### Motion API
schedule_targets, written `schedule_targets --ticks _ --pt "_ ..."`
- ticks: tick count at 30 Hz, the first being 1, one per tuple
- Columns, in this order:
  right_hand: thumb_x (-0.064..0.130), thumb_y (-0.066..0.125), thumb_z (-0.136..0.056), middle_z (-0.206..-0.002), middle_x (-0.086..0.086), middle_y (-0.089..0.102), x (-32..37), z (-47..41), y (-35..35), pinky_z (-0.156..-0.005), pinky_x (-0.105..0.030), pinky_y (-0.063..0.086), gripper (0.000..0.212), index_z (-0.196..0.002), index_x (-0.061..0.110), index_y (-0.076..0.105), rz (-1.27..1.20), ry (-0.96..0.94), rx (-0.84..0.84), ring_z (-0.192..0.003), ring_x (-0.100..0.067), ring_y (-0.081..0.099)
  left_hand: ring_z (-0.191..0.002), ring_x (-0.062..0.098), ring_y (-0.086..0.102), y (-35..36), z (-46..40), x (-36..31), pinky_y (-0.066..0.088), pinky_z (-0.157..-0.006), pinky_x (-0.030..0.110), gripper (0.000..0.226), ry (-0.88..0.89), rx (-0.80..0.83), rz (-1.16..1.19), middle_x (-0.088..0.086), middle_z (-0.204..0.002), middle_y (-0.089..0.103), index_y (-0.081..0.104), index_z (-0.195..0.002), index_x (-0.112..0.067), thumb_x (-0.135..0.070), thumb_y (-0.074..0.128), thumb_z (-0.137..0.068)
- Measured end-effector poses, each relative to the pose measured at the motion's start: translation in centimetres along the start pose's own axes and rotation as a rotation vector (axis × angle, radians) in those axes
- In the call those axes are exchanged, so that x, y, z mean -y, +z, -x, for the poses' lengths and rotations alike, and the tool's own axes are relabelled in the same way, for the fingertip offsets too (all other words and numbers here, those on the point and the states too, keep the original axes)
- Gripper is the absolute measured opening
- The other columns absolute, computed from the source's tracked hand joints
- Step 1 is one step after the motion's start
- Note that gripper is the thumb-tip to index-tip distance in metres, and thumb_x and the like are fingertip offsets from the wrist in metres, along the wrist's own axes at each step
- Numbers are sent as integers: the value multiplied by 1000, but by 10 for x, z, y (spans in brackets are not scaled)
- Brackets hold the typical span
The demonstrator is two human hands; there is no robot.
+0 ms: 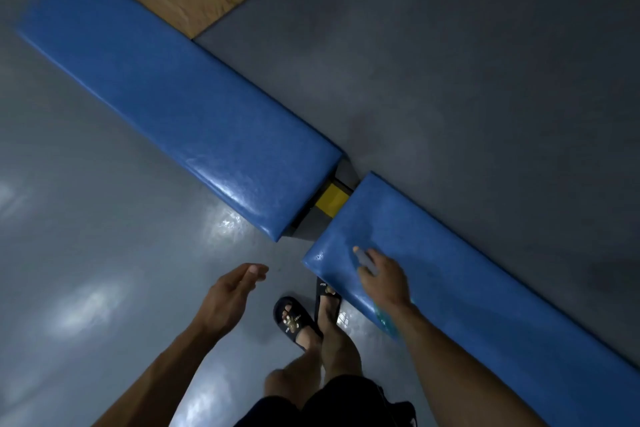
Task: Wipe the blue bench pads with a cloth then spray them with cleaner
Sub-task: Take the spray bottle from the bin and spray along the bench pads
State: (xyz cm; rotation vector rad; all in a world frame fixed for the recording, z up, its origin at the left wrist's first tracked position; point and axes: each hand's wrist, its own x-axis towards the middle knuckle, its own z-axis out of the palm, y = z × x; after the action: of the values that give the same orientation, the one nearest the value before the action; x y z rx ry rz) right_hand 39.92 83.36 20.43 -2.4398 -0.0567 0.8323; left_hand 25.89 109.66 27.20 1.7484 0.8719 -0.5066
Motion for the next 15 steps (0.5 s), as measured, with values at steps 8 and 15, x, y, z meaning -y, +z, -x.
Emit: schedule_targets --ticks 8,15 --pt "36 49 -77 -90 -1 68 70 -13 54 -66 -36 45 29 -96 21 64 98 -219 191 -85 -30 62 -101 6 64 -28 -4 -2 50 -92 35 44 -21 -134 129 -13 -109 71 69 -109 -36 -59 35 -93" --pt "29 58 -85 -85 -2 66 95 -37 79 -62 -30 36 19 -99 20 66 137 -197 175 -76 -24 58 -103 4 65 -48 -11 30 51 -95 39 36 -80 -197 182 -20 -106 72 69 -105 -47 -61 39 -91"
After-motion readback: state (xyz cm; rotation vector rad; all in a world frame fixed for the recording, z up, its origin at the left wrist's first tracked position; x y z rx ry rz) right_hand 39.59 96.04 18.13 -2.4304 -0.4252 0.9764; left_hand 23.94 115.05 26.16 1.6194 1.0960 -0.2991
